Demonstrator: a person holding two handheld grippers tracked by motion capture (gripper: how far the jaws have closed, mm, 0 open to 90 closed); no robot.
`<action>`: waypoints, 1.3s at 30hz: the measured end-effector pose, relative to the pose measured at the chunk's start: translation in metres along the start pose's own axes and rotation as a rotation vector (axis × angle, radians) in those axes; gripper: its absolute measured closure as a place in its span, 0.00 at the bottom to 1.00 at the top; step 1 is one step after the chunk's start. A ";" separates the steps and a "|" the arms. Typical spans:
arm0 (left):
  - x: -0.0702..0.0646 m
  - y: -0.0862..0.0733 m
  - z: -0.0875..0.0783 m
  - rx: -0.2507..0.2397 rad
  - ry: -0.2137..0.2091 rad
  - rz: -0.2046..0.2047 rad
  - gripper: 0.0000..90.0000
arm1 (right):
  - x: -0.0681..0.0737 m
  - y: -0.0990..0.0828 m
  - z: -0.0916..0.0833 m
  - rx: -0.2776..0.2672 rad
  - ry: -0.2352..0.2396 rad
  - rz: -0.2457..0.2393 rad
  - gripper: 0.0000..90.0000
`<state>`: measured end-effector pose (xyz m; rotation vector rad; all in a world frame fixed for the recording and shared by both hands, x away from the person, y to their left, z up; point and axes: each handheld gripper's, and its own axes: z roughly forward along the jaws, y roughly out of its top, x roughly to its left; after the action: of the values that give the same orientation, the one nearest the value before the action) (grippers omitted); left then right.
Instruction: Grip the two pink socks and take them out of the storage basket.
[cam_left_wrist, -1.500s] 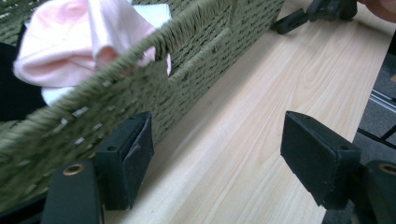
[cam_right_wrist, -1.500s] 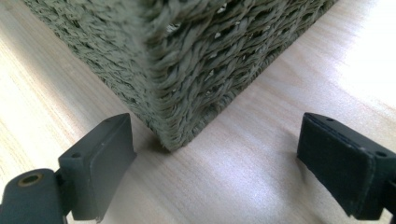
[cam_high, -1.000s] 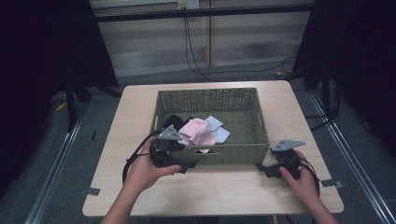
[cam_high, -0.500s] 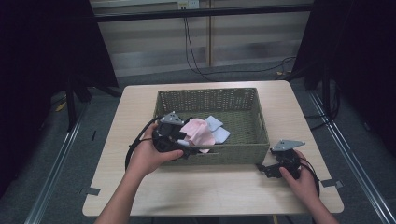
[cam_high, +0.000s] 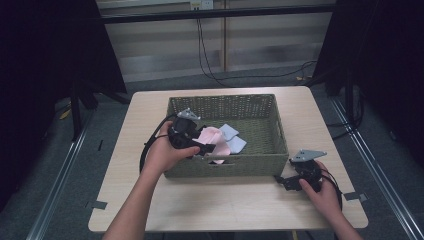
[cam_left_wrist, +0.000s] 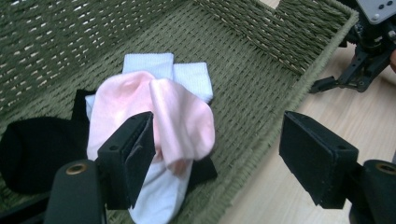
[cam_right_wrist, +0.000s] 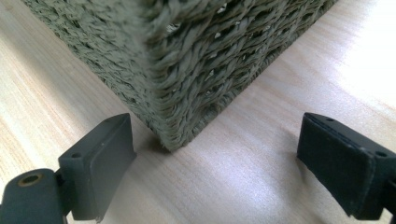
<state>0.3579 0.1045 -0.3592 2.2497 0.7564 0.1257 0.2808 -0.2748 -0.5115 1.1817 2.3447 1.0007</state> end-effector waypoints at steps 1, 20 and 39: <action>0.001 0.001 0.001 -0.002 0.001 -0.003 0.29 | 0.000 0.000 0.000 0.000 0.000 0.000 0.11; 0.024 0.012 0.029 0.057 0.012 0.002 0.30 | 0.000 0.000 0.000 -0.001 0.000 -0.002 0.11; 0.043 0.012 0.066 0.186 0.021 -0.042 0.40 | 0.000 0.000 0.000 -0.001 0.002 -0.001 0.11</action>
<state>0.4194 0.0809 -0.4041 2.4092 0.8564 0.0605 0.2810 -0.2748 -0.5116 1.1794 2.3453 1.0030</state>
